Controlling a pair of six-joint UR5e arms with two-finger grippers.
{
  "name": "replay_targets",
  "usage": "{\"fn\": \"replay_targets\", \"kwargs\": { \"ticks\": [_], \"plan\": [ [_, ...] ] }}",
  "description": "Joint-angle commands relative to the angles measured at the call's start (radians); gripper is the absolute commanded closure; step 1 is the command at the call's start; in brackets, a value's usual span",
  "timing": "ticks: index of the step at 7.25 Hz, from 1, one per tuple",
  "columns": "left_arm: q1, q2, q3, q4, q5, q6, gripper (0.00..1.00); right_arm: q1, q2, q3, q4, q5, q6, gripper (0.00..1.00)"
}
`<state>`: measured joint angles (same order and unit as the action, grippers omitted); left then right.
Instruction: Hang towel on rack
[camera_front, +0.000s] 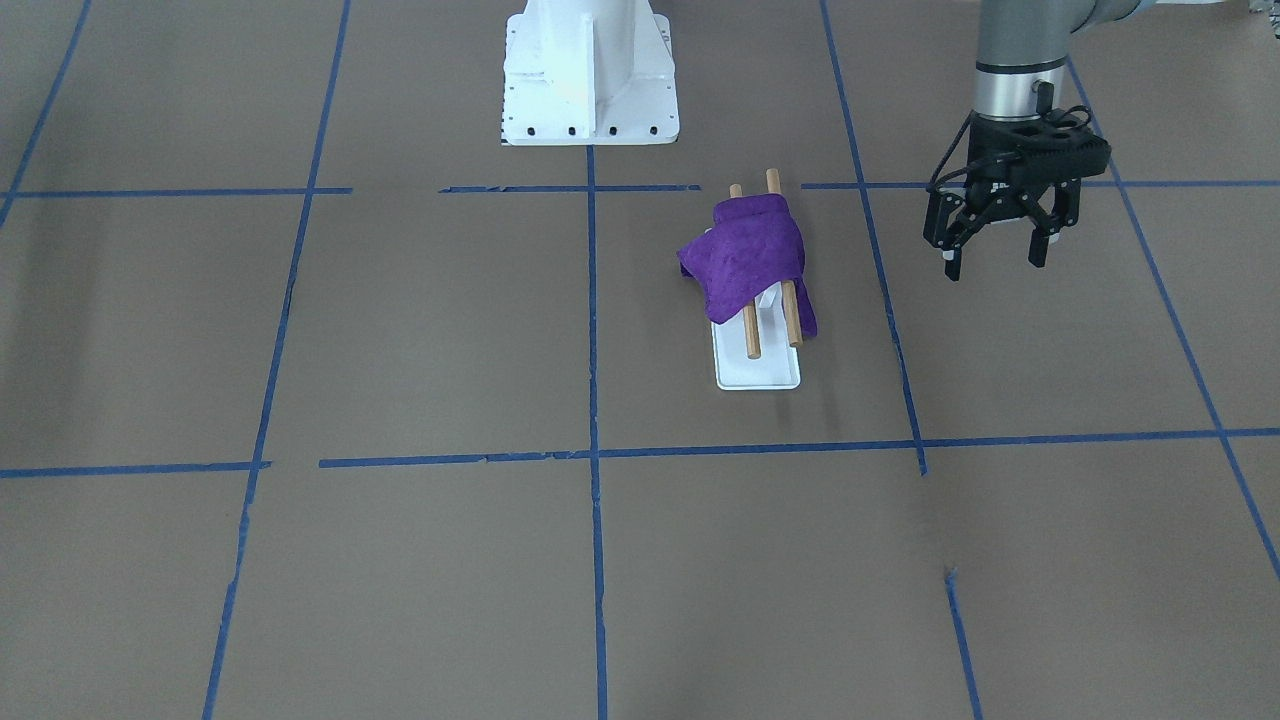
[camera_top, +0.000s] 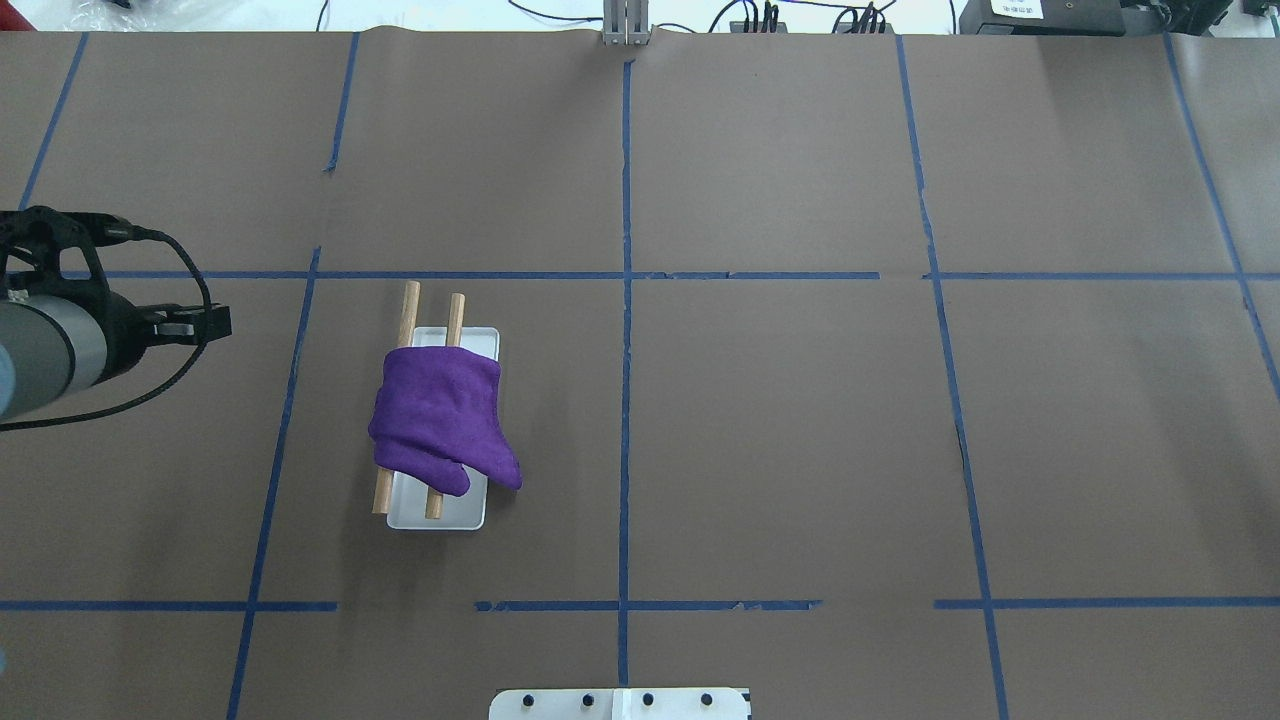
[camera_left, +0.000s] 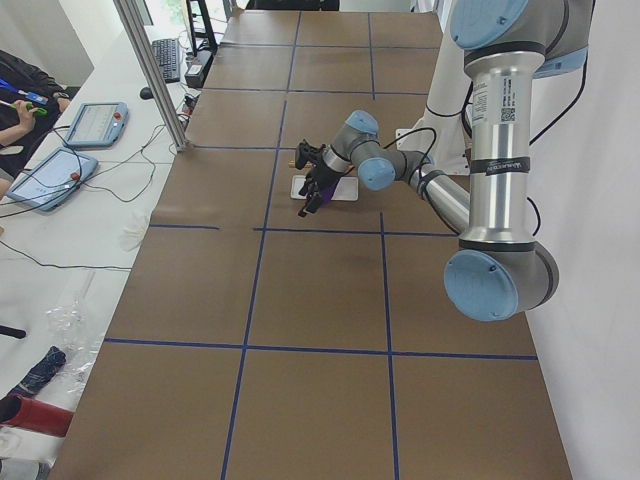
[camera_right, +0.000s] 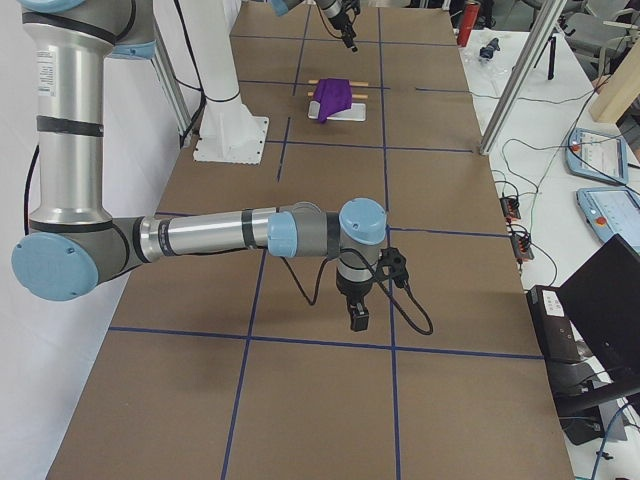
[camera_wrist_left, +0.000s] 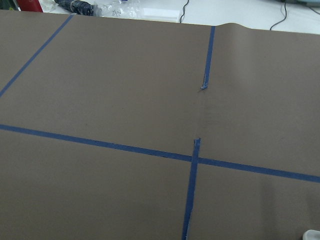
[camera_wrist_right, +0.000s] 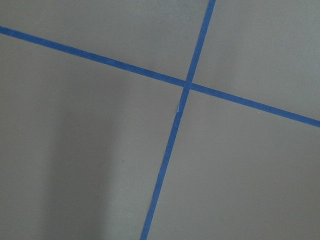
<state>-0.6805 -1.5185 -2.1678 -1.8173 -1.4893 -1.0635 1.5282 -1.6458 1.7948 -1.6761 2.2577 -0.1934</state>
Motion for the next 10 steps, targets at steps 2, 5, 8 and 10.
{"fn": "replay_targets", "kwargs": {
  "ticks": [2,5,8,10],
  "plan": [
    [-0.207,0.0,0.025,0.021,-0.43,0.275,0.0,0.003,-0.002,-0.003,-0.001,0.022,0.006,0.0],
    [-0.365,-0.014,0.032,0.169,-0.651,0.498,0.0,0.01,-0.006,-0.009,-0.001,0.026,0.009,0.0],
    [-0.635,-0.129,0.187,0.401,-0.648,0.993,0.0,0.038,-0.006,-0.041,-0.001,0.051,0.006,0.0],
    [-0.799,-0.134,0.366,0.389,-0.696,1.158,0.0,0.044,-0.006,-0.041,-0.001,0.051,0.009,0.0]
  ]
}}
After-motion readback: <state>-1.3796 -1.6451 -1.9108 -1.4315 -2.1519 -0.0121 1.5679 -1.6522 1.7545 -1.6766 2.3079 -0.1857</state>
